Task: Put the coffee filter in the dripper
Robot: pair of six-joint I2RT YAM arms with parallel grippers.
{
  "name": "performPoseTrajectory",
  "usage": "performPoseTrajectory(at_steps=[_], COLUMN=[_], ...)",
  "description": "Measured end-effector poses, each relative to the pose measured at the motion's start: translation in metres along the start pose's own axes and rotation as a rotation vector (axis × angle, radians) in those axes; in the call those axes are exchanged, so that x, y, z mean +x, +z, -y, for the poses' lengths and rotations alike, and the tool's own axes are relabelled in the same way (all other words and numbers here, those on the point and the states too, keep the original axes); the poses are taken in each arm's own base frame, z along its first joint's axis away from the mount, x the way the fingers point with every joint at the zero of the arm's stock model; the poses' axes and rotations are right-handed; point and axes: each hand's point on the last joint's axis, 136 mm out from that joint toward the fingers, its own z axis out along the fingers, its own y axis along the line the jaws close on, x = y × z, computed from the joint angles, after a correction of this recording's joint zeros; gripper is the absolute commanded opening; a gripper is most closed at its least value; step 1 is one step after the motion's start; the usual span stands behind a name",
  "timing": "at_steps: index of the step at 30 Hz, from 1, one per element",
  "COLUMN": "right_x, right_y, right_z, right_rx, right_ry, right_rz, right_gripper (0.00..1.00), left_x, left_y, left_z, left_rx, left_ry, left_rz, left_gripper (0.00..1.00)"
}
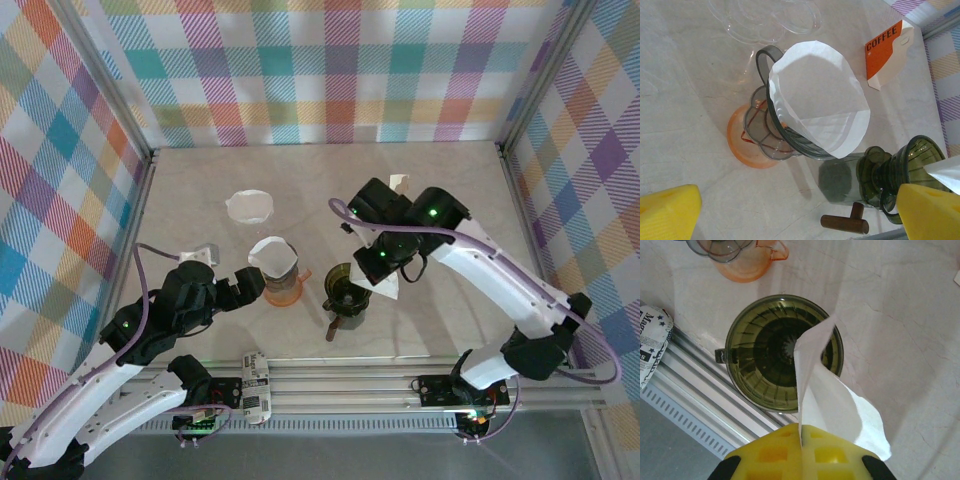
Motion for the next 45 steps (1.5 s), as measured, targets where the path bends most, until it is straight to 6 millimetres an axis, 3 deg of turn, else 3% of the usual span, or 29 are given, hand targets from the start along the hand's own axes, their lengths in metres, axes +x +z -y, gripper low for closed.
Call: performPoseTrajectory(at_steps=[5, 11, 20, 36, 42, 45], right_x=[-0.01, -0.012, -0.013, -0.003, -0.003, -0.002], right_y=[0.008, 0.024, 0.033, 0.071, 0.082, 0.086], right_z=[-0.013, -0.028, -0.049, -0.045, -0.038, -0.034], right_rx=[-0.017, -0.047, -0.136, -0.141, -0.133, -0.123], right_ry=[-0.052, -0.077, -0.091, -0.065, -0.041, -0.029], right_rz=[-0.018, -0.064, -0.072, -0.122, -0.125, -0.127], right_gripper=[0.0, 0.0, 0.0, 0.0, 0.09, 0.27], left_x=[0.001, 0.002, 0.003, 0.005, 0.006, 0.008], left_y=[0.0, 0.0, 0.0, 0.002, 0.005, 0.008], left_z=[0.001, 0.002, 0.003, 0.006, 0.012, 0.016], left_rx=[0.004, 0.011, 0.016, 0.025, 0.046, 0.056], left_ry=[0.0, 0.0, 0.0, 0.0, 0.002, 0.012], left_rz=[-0.005, -0.013, -0.02, -0.034, -0.048, -0.067], left_gripper=[1.0, 1.0, 1.0, 1.0, 1.0, 0.98])
